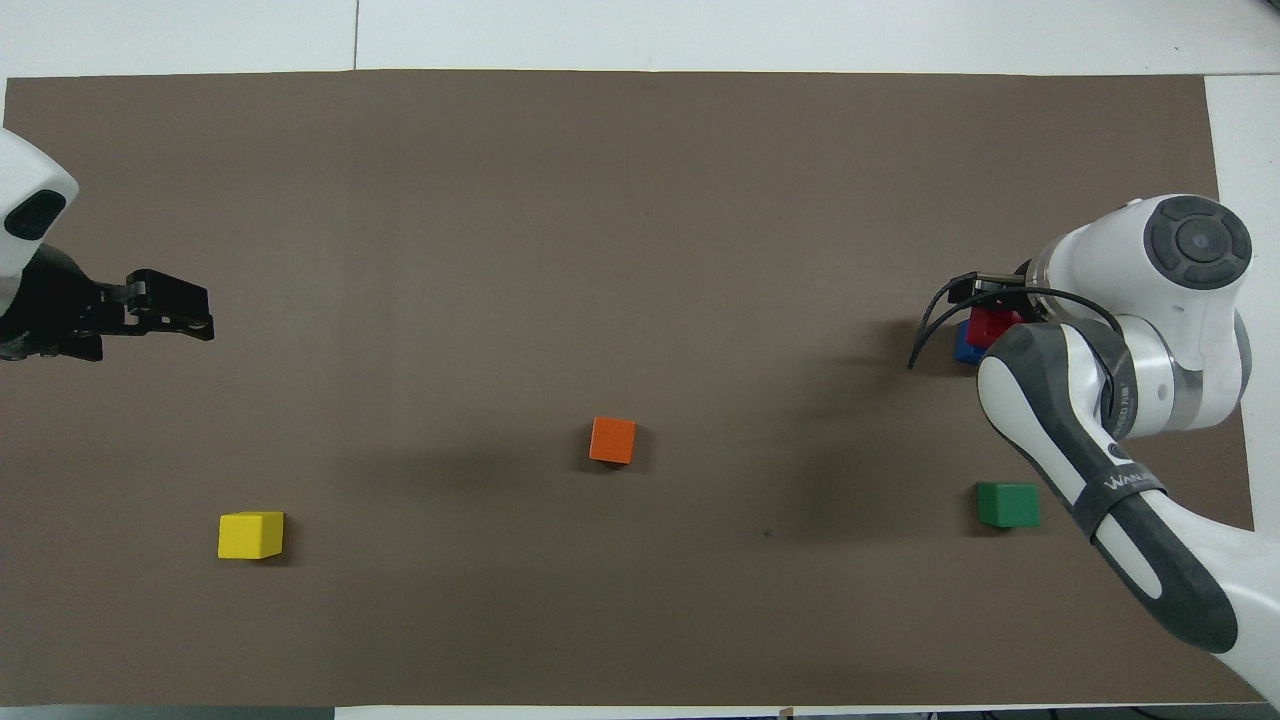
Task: Transfer red block to right arm and stack on blue block
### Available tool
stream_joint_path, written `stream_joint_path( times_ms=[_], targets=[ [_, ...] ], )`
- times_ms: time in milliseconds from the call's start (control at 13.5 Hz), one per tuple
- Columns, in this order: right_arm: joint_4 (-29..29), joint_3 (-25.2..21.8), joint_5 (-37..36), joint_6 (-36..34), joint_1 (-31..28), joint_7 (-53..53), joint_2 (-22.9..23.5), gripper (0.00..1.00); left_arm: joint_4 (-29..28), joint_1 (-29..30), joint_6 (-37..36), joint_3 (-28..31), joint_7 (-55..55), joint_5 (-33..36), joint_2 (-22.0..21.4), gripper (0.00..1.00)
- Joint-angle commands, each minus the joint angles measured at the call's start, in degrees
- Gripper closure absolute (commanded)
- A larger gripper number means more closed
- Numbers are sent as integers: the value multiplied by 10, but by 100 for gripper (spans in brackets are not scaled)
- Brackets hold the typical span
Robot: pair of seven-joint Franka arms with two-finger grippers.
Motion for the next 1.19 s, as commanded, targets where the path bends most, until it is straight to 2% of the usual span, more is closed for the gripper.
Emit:
stream_joint_path(
  times_ms=[0,297,446,594,891,1114],
  targets=[
    [25,7,-16,-33,-10,-2,-8,0,1,-6,-9,4,6,-6,-2,0],
    [132,10,-4,-189,-11,-116,-47,0,13,1,-28,-3,5,-6,-1,0],
    [151,8,42,-208,-17,-134,-78,0,13,2,-41,-3,5,-6,-2,0],
    [176,8,52,-255,-18,-162,-103,0,13,2,-46,-10,5,-6,-3,0],
    [256,11,52,-429,-16,-168,-116,0,13,2,-45,-10,5,-6,-4,0],
    [264,11,53,-497,-18,-206,-137,0,12,2,-45,-10,5,-6,-4,0]
  ],
)
